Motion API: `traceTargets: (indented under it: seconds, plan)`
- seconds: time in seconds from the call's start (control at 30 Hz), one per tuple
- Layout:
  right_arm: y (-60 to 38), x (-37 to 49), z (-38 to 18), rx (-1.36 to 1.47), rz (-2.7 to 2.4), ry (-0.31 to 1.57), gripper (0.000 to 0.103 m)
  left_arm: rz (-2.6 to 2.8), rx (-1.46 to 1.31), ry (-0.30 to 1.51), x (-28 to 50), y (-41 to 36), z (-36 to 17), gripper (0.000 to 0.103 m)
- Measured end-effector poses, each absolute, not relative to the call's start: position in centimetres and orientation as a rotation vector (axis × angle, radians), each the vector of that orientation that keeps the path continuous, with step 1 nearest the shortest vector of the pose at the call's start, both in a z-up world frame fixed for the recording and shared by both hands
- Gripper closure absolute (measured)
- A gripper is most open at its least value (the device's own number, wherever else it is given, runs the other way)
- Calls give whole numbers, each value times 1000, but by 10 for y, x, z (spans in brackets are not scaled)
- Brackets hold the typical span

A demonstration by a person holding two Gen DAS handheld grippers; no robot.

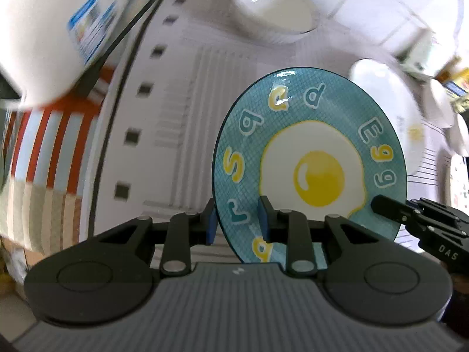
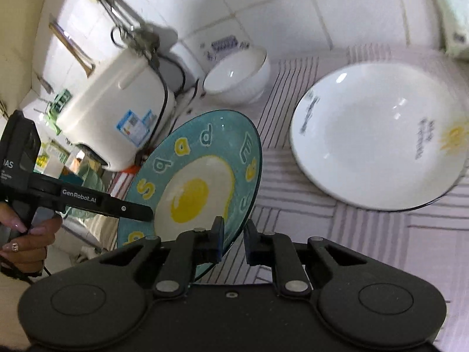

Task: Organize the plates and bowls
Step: 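Lift the egg plate and lay it onto the white plate, release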

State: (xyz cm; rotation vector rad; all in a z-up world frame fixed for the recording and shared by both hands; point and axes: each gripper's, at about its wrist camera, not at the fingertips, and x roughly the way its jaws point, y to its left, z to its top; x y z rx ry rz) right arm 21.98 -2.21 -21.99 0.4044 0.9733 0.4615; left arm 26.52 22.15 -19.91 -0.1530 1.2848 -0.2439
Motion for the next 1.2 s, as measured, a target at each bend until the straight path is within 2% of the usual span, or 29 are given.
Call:
traceTargets:
  seconds: [0.2, 0.43, 0.73, 1.2]
  plan:
    - [-65, 207, -192, 461, 356, 897, 85, -362, -59, 1248, 290, 168, -164, 77]
    - [-114, 209, -179, 524, 227, 866, 84, -503, 48, 1244, 323, 108, -153, 77]
    - [-145, 225, -206, 574, 136, 898, 84, -542, 90, 1329, 368, 62, -182, 76]
    - [-145, 252, -245, 616, 58, 971, 84, -484, 170, 1455, 406, 38, -222, 74]
